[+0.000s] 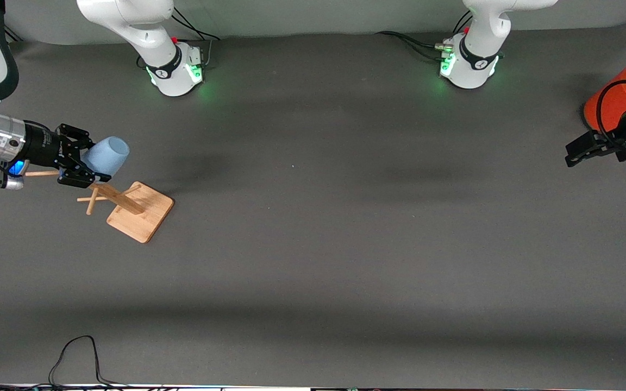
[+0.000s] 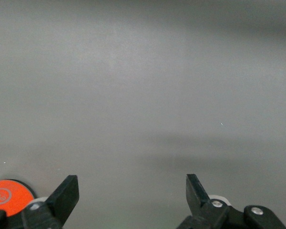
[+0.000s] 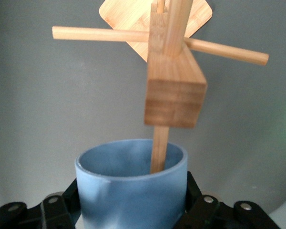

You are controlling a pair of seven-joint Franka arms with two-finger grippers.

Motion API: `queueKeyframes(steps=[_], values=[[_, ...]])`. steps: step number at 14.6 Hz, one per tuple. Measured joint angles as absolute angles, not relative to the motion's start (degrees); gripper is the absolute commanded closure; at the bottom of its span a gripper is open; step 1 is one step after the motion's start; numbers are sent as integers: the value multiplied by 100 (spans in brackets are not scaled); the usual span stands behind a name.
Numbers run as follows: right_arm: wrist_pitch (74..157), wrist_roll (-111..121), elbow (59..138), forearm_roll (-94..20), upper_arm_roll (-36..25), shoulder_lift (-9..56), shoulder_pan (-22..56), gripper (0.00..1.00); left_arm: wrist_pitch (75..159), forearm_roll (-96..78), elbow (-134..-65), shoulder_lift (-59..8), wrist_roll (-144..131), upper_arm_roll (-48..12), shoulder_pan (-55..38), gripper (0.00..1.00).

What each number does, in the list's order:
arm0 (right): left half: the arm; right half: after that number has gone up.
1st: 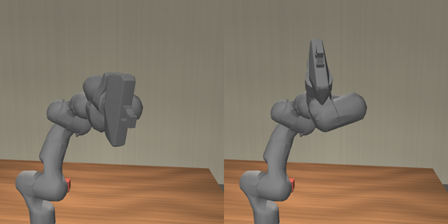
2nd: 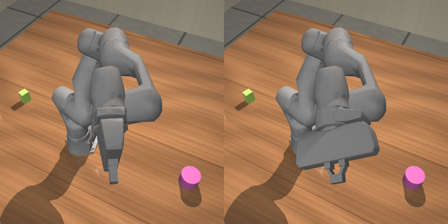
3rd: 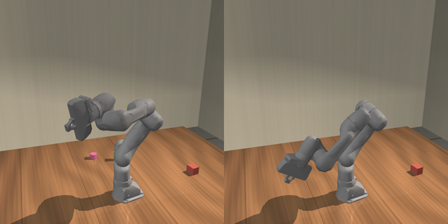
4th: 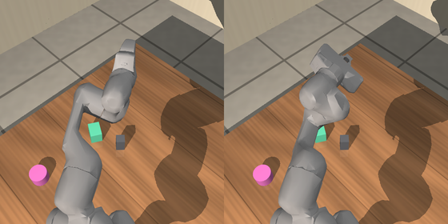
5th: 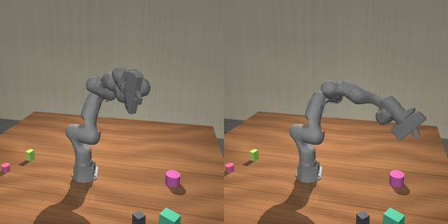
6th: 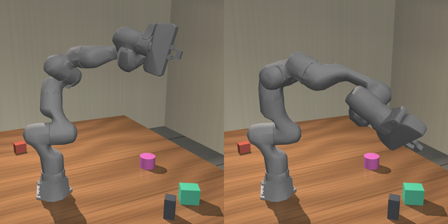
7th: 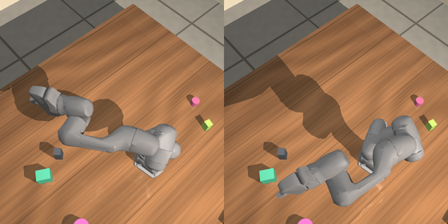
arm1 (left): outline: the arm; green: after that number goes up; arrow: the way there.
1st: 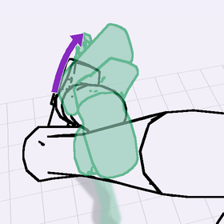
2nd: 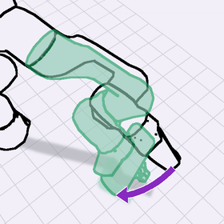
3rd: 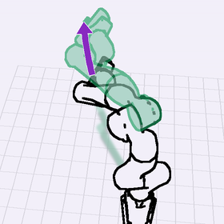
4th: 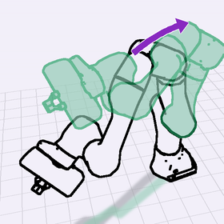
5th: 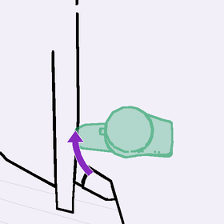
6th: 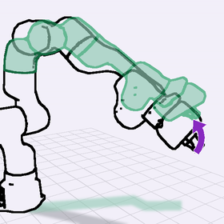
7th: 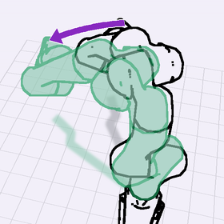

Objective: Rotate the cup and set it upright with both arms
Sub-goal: 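Grasp the blue cup with the right gripper and pull it off the peg, then carry the blue cup with the right gripper toward the table middle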

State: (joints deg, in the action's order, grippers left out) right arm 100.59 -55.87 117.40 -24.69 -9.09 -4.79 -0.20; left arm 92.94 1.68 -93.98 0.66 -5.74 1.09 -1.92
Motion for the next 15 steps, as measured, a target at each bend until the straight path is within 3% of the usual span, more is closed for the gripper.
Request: queueKeyframes(steps=[8, 15], values=[[10089, -6910, 11192, -2978, 74, -577, 62, 27, 9294, 168, -9399, 65, -572, 113, -192, 0], [11173, -8353, 10681, -2786, 1559, -92, 97, 27, 9294, 168, -9403, 48, -569, 120, -191, 0]])
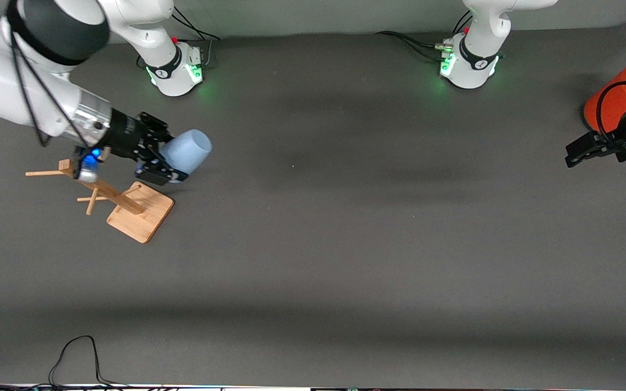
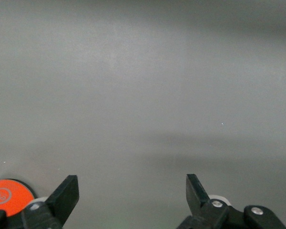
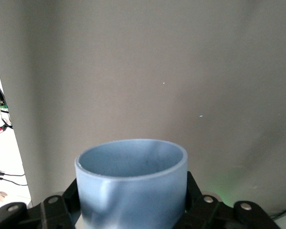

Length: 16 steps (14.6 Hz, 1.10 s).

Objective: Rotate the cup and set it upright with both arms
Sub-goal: 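Carry the blue cup with the right gripper toward the table middle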

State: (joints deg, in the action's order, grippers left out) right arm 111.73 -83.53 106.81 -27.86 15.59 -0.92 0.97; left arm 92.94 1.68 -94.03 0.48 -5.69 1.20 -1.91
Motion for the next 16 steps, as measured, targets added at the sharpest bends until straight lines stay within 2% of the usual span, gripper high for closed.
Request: queueKeyframes(steps=[4, 7, 11, 16], values=[[11707, -9656, 10158, -1943, 2401, 608, 108, 27, 9294, 168, -9403, 43, -568, 121, -191, 0], [12305, -10671, 10056, -1159, 2917, 1081, 182, 27, 9294, 168, -9403, 41, -567, 121, -192, 0], [12583, -11834, 9976, 87, 3274, 1699, 514, 27, 9294, 168, -9404, 39, -562, 120, -191, 0], [12931, -13138, 9963, 1493, 3318, 2473, 1162, 26, 9294, 168, -9404, 14, -549, 125, -191, 0]])
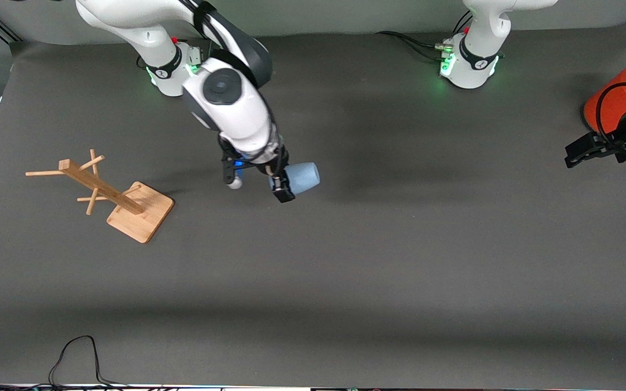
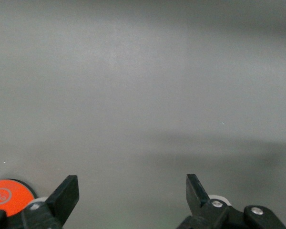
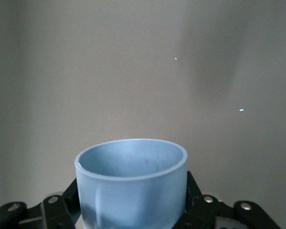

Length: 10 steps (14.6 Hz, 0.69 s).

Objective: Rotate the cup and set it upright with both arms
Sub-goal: 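Carry the blue cup with the right gripper toward the table middle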

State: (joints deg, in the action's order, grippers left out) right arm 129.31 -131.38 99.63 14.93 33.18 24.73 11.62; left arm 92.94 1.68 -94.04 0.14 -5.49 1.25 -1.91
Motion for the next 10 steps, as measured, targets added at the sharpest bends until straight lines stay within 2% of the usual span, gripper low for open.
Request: queueKeyframes(steps=[4, 10], values=[[13100, -14285, 9959, 2720, 3322, 3261, 1597, 25, 9294, 168, -9405, -21, -547, 127, -190, 0], [13213, -14707, 9940, 2891, 3319, 3777, 1834, 25, 9294, 168, -9405, -22, -546, 127, -190, 0]])
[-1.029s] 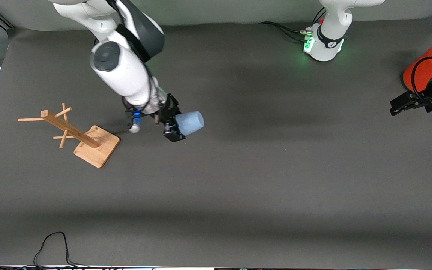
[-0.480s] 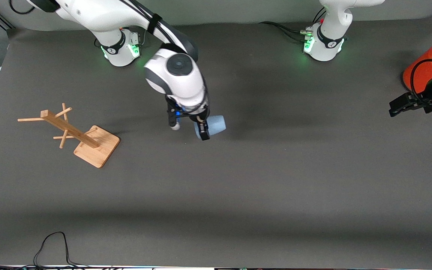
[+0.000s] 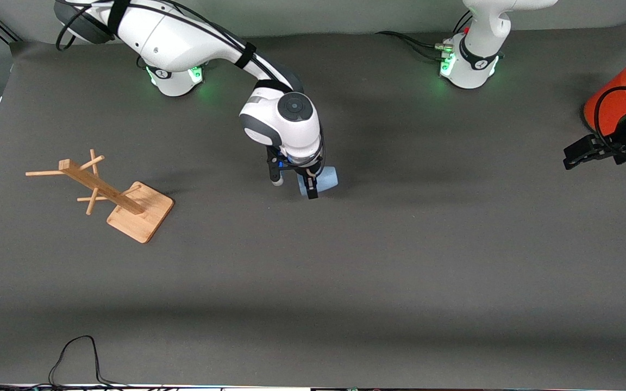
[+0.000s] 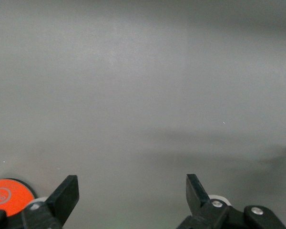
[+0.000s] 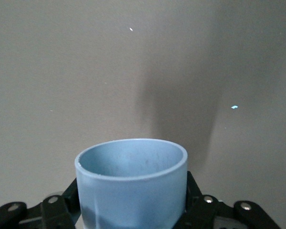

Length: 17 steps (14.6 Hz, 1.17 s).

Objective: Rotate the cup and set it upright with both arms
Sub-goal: 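Carry the blue cup with the right gripper toward the table middle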

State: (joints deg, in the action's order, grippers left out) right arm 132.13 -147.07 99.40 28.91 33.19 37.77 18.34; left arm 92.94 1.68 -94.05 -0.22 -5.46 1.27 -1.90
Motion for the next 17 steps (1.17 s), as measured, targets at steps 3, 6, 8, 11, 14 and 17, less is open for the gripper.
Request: queueKeyframes(steps=[3, 6, 8, 11, 14, 17], values=[[13256, -15071, 9939, 2895, 3318, 3994, 1925, 24, 9294, 168, -9405, -29, -546, 127, -190, 0], [13262, -15245, 9937, 2895, 3313, 4173, 2058, 22, 9282, 168, -9405, -46, -545, 127, -190, 0], [13262, -15384, 9930, 2897, 3276, 4257, 2131, 21, 9281, 168, -9405, -53, -545, 132, -188, 0], [13263, -15420, 9903, 2964, 3170, 4405, 2246, 0, 9222, 168, -9404, -52, -545, 163, -145, 0], [13275, -15425, 9860, 3028, 3084, 4439, 2296, 0, 9215, 168, -9402, -52, -544, 177, -109, 0], [13274, -15332, 9702, 3060, 3069, 4439, 2295, 0, 9226, 179, -9402, -55, -544, 178, -109, 0]])
